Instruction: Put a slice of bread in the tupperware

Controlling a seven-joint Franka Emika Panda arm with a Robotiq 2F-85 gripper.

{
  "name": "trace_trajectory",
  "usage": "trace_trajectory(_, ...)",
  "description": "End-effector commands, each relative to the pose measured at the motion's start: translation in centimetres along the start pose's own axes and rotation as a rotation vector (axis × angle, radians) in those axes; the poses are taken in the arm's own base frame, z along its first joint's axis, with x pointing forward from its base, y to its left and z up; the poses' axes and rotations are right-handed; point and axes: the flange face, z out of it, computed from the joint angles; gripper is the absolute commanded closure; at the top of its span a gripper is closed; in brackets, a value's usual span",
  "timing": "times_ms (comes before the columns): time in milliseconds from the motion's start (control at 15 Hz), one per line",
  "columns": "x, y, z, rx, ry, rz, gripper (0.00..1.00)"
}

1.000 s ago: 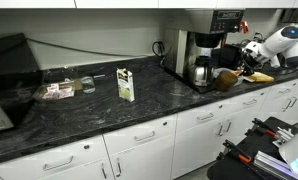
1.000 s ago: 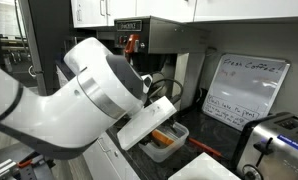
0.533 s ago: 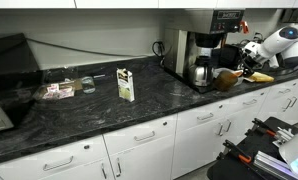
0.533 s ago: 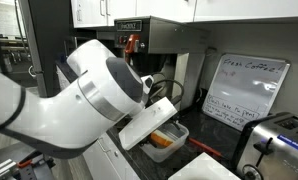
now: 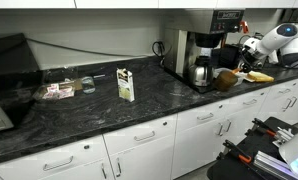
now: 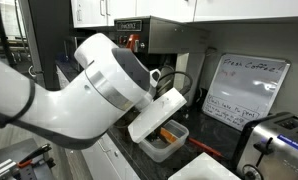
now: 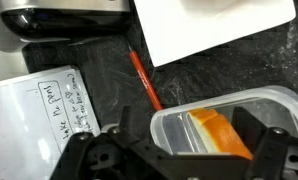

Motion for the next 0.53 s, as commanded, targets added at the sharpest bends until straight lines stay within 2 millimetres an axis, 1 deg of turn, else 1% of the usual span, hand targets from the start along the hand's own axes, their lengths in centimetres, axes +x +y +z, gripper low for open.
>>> trace_trajectory(0,0.13,0.83,-0.47,-0.011,-0.016,-0.025,0.0)
trace_trajectory(467,0.07,0.88,-0.92,-0.016,-0.022,-0.043,0.0)
